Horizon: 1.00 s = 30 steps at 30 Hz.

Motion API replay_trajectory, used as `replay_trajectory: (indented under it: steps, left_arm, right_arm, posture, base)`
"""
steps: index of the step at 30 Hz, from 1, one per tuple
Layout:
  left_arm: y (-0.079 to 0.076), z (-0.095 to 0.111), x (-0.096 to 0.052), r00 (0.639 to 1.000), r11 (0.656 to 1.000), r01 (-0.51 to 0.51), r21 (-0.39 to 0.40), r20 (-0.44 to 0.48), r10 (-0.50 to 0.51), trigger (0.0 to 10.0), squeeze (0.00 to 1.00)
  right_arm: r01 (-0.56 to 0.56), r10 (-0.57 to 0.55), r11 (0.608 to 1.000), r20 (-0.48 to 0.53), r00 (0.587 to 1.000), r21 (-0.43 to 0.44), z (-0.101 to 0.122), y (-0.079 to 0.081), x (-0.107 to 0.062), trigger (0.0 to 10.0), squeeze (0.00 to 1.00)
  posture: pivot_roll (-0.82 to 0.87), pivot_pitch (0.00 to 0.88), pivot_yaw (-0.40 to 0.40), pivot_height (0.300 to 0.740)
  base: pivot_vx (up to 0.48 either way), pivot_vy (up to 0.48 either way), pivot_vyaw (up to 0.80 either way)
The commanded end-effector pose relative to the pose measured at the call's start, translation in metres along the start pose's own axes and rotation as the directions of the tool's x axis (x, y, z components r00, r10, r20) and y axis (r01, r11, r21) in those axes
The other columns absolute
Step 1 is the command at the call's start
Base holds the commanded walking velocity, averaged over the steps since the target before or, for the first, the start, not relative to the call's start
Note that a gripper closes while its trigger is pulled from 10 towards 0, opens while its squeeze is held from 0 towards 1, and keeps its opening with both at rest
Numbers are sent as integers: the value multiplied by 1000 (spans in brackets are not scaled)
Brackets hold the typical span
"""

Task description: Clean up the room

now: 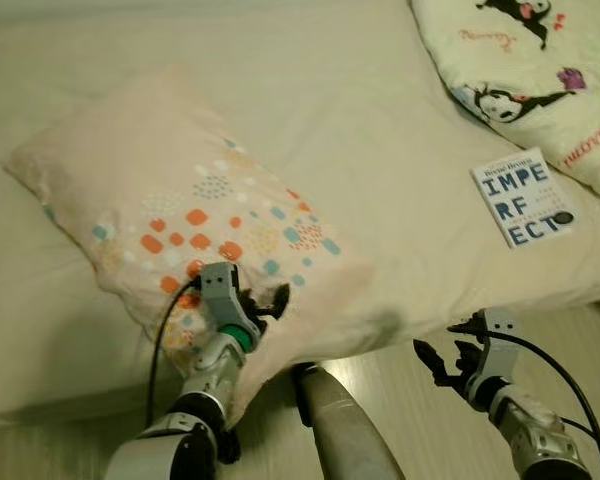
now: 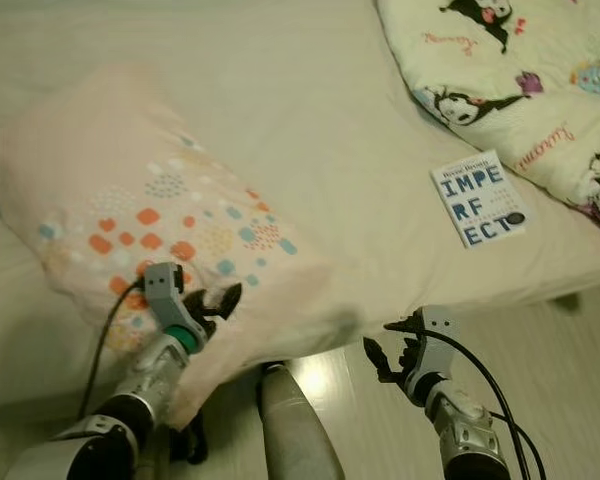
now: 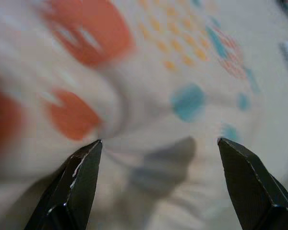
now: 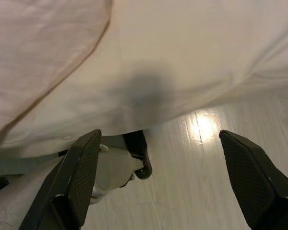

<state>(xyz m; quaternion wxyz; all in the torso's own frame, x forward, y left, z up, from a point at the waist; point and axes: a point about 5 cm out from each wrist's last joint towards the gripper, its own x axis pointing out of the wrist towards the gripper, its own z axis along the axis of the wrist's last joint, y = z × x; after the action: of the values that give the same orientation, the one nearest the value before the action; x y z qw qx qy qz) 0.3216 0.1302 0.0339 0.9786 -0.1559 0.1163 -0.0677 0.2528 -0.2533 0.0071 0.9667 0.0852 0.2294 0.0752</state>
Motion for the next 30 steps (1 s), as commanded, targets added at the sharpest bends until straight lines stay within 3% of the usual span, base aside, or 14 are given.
replay_trajectory:
  steps: [1,2,4,5,8,14,17,20,23,25,26,28,29,30]
  left_arm:
    - [12,2,-4,998,998,-63,25,21,62,10000,0]
    - [12,2,-4,998,998,-63,25,21,62,10000,0]
    - [37,31,-2,981,985,-159,72,123,149,10000,0]
    - [37,31,-2,981,985,-159,72,123,149,10000,0]
    - [70,56,-8,942,946,-302,114,191,278,10000,0]
    - [95,43,-24,909,898,-413,151,128,397,10000,0]
    - [111,29,-38,868,841,-495,218,88,488,10000,0]
    - [119,18,-47,855,836,-514,192,38,517,10000,0]
    - [118,1,-52,872,873,-485,60,-41,487,10000,0]
    - [113,-7,-52,889,887,-456,-74,-75,451,10000,0]
    - [113,-7,-52,889,887,-456,-74,-75,451,10000,0]
    - [97,-18,-47,938,872,-345,-348,-92,334,10000,0]
    - [88,-20,-43,957,852,-284,-439,-79,278,10000,0]
    - [88,-20,-43,957,852,-284,-439,-79,278,10000,0]
  right_arm:
    - [9,-8,1000,-52,999,22,-15,-3,-8,10000,0]
    - [9,-8,1000,-52,999,22,-15,-3,-8,10000,0]
    - [-5,7,1000,-59,998,28,-18,2,-8,10000,0]
    - [-5,7,1000,-59,998,28,-18,2,-8,10000,0]
    - [-15,18,999,-68,998,38,-21,9,-8,10000,0]
    - [-24,28,999,-74,997,42,-22,12,-10,10000,0]
    - [-26,30,999,-74,997,46,-22,13,-13,10000,0]
    - [-27,30,999,-75,997,44,-22,13,-14,10000,0]
    - [-26,29,999,-75,997,42,-19,12,-14,10000,0]
    - [-22,25,999,-73,997,41,-18,11,-14,10000,0]
    - [-22,25,999,-73,997,41,-18,11,-14,10000,0]
    - [-19,22,999,-69,997,39,-15,10,-15,10000,0]
    - [-19,21,999,-67,998,36,-14,10,-15,10000,0]
    - [-19,21,999,-67,998,36,-14,10,-15,10000,0]
  posture:
    - [-470,434,-1,740]
    - [-470,434,-1,740]
    - [-440,439,6,740]
    - [-440,439,6,740]
    - [-421,448,12,740]
    - [-412,463,12,740]
    - [-405,475,10,740]
    - [-407,480,10,740]
    - [-408,485,8,740]
    - [-408,485,8,740]
    - [-408,485,8,740]
    - [-406,488,6,740]
    - [-406,488,6,740]
    - [-406,488,6,740]
  base:
    - [0,0,0]
    - [0,0,0]
    - [0,0,0]
    - [0,0,0]
    - [0,0,0]
    - [0,0,0]
    - [0,0,0]
    - [0,0,0]
    - [0,0,0]
    - [0,0,0]
    - [0,0,0]
    - [0,0,0]
    - [0,0,0]
    - [0,0,0]
